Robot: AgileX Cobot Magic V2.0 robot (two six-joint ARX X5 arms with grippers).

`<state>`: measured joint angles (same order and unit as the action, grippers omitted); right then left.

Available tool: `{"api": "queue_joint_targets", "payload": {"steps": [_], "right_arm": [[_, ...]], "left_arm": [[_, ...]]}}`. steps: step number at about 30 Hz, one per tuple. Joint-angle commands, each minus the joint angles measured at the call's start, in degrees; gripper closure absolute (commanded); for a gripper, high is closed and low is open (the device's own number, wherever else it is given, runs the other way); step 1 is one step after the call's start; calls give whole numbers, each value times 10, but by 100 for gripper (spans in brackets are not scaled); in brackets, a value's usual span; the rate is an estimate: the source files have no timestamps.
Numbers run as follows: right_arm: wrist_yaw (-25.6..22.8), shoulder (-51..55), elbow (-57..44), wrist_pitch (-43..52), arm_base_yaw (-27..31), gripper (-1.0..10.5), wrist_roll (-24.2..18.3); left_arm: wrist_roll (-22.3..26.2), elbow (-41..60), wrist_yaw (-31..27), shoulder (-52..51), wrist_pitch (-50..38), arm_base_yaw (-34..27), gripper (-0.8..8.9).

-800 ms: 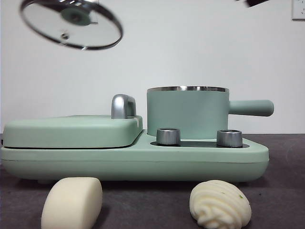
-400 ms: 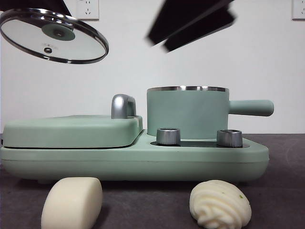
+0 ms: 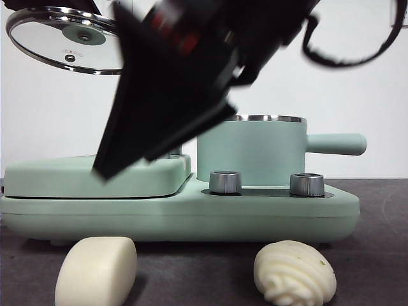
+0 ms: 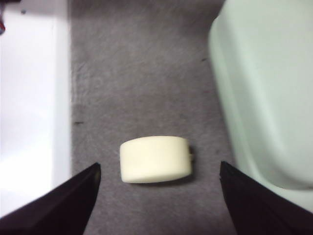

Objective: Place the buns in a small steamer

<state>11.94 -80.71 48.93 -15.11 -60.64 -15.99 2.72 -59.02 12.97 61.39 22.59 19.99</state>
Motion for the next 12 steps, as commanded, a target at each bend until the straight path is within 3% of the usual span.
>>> {"api": "queue_joint_targets", "payload": {"steps": [1, 12], "right_arm": [[0, -35, 10, 15, -14, 558, 15], [-3, -130, 10, 61, -24, 558, 41]], "left_arm": [[-4, -9, 1, 0, -16, 2, 803], [-4, -9, 0, 0, -16, 2, 803]]}}
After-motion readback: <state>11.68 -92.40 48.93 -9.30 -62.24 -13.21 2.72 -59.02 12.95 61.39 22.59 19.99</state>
